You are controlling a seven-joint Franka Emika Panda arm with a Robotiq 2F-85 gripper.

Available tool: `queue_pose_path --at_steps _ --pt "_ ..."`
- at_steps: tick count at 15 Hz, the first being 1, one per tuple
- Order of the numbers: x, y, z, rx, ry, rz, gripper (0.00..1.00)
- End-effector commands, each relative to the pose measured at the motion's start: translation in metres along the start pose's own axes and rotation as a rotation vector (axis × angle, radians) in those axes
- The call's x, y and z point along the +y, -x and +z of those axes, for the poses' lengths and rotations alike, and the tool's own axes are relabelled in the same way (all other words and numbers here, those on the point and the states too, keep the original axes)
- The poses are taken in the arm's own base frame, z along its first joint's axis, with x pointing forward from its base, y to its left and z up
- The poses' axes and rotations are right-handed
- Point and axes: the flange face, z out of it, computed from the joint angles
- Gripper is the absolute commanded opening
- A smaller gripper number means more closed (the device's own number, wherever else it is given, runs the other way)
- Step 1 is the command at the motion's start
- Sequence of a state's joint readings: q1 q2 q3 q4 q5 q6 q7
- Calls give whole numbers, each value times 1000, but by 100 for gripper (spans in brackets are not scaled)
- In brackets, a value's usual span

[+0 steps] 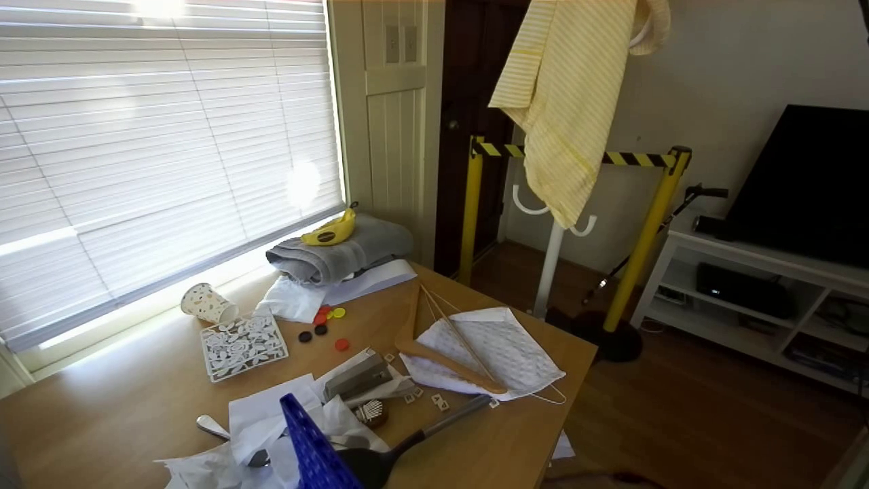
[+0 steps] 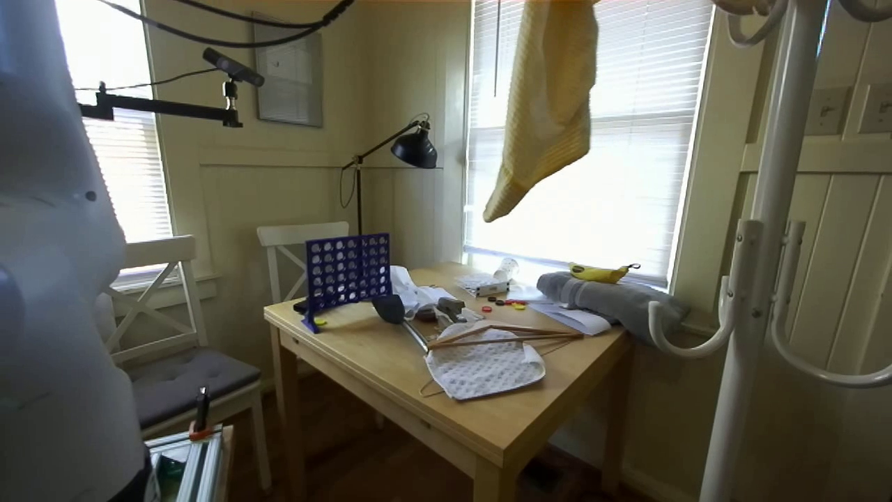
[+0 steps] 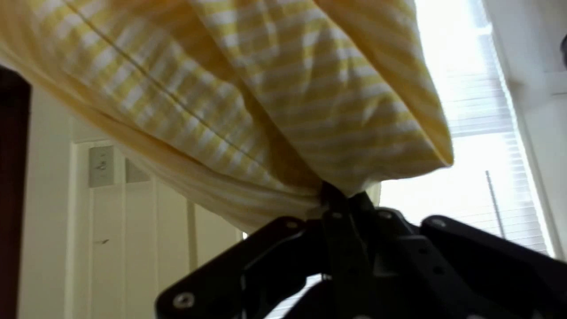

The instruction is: Unhang the yellow towel from the stand and put it on the table.

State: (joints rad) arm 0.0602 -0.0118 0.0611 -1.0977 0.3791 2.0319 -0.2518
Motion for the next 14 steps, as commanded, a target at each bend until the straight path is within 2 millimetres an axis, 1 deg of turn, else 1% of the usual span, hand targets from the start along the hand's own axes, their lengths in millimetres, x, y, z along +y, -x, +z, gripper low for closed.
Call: queue_pose_path --at_steps 1,4,6,8,9,10,11,14 --pt "-5 13 41 -61 -191 -19 2" --pt "13 32 86 -124 -350 30 2" --pt "26 49 112 -213 -429 80 2" --pt "41 67 135 -324 -476 136 2" --pt "45 75 141 -382 -496 154 2" --pt "51 85 149 -448 -500 170 2" --pt "55 94 153 -527 -465 179 2" --pt "71 109 170 -634 -306 157 2"
